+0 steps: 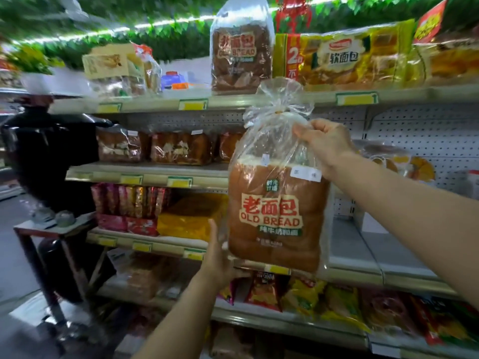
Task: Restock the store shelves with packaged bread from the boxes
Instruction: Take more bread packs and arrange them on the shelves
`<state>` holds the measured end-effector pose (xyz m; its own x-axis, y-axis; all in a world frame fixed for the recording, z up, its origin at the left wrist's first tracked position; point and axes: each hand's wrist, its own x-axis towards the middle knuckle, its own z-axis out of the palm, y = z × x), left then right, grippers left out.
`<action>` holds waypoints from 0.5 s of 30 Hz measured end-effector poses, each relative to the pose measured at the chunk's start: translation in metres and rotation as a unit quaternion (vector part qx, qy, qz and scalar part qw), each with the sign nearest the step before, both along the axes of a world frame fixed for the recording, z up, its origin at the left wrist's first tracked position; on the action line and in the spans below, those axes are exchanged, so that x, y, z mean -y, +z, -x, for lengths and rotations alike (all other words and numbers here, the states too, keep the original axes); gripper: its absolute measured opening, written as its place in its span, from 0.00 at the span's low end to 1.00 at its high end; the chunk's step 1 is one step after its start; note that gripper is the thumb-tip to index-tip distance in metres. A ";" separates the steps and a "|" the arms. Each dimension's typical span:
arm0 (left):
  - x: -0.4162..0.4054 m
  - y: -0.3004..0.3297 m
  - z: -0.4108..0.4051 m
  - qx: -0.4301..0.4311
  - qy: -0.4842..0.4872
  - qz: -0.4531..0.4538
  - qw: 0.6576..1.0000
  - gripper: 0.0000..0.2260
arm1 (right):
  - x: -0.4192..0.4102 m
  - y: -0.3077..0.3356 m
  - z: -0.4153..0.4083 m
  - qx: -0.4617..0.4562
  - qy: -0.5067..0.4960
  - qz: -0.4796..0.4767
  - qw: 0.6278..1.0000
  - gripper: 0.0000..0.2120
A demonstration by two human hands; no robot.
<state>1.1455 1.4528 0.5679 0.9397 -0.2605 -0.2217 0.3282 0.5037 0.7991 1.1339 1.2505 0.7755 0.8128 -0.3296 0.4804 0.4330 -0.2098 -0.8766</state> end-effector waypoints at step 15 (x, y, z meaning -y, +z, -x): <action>0.014 0.042 -0.009 -0.024 0.094 0.230 0.968 0.34 | -0.001 0.019 -0.018 0.031 0.164 0.049 0.985 0.40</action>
<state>1.1544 1.4386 0.6102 0.9715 -0.1676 -0.1679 0.2277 0.8572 0.4620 1.1521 1.2514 0.7950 0.8363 -0.0043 0.5482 0.5429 -0.1327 -0.8292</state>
